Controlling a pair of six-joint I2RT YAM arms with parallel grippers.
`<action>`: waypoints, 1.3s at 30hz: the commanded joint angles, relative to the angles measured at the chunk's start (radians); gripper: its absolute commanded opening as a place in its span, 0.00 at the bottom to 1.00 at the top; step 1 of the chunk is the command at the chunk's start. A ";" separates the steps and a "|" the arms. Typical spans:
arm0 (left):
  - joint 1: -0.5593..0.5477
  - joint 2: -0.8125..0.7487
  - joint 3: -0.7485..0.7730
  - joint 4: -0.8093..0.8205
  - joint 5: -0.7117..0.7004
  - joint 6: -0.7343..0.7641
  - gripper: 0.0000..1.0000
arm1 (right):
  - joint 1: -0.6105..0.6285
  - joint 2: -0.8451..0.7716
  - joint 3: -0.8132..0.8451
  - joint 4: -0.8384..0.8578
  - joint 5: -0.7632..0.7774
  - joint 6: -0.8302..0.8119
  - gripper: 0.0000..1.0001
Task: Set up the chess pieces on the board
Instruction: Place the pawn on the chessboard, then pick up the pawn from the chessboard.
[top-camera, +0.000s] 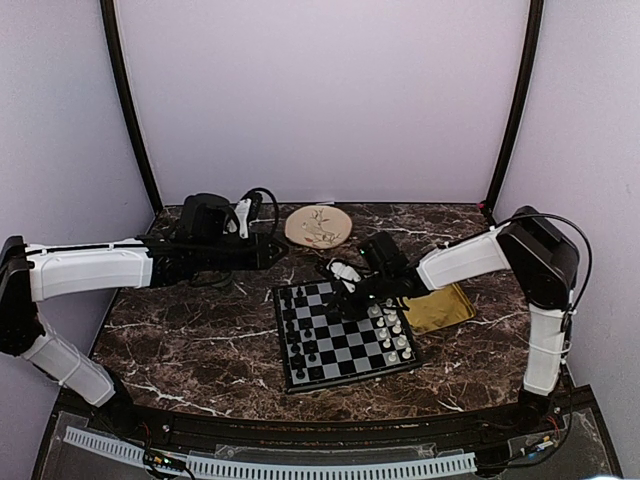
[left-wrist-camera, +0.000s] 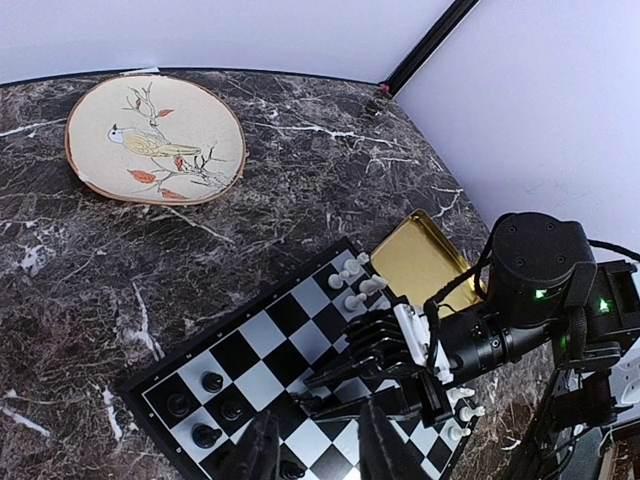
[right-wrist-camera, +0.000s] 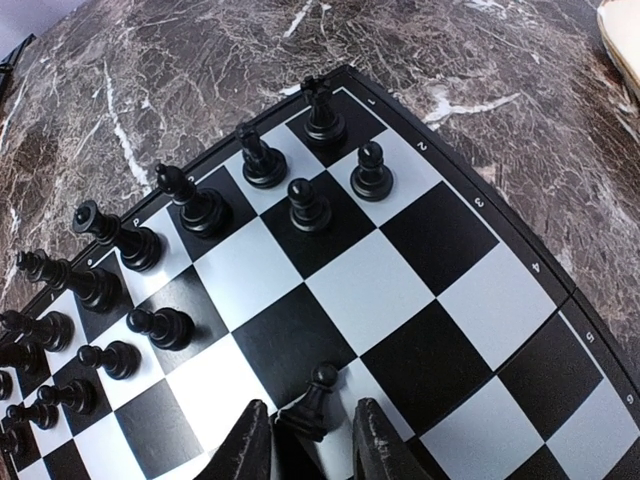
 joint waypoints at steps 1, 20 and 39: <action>0.011 -0.050 -0.017 -0.018 -0.005 0.025 0.29 | 0.010 -0.041 0.021 -0.057 0.028 -0.013 0.31; 0.021 -0.074 -0.059 -0.012 0.001 0.021 0.30 | 0.018 0.086 0.161 -0.250 0.047 -0.050 0.33; 0.024 -0.071 -0.078 0.014 0.010 0.015 0.30 | 0.076 0.038 0.127 -0.305 0.234 -0.119 0.29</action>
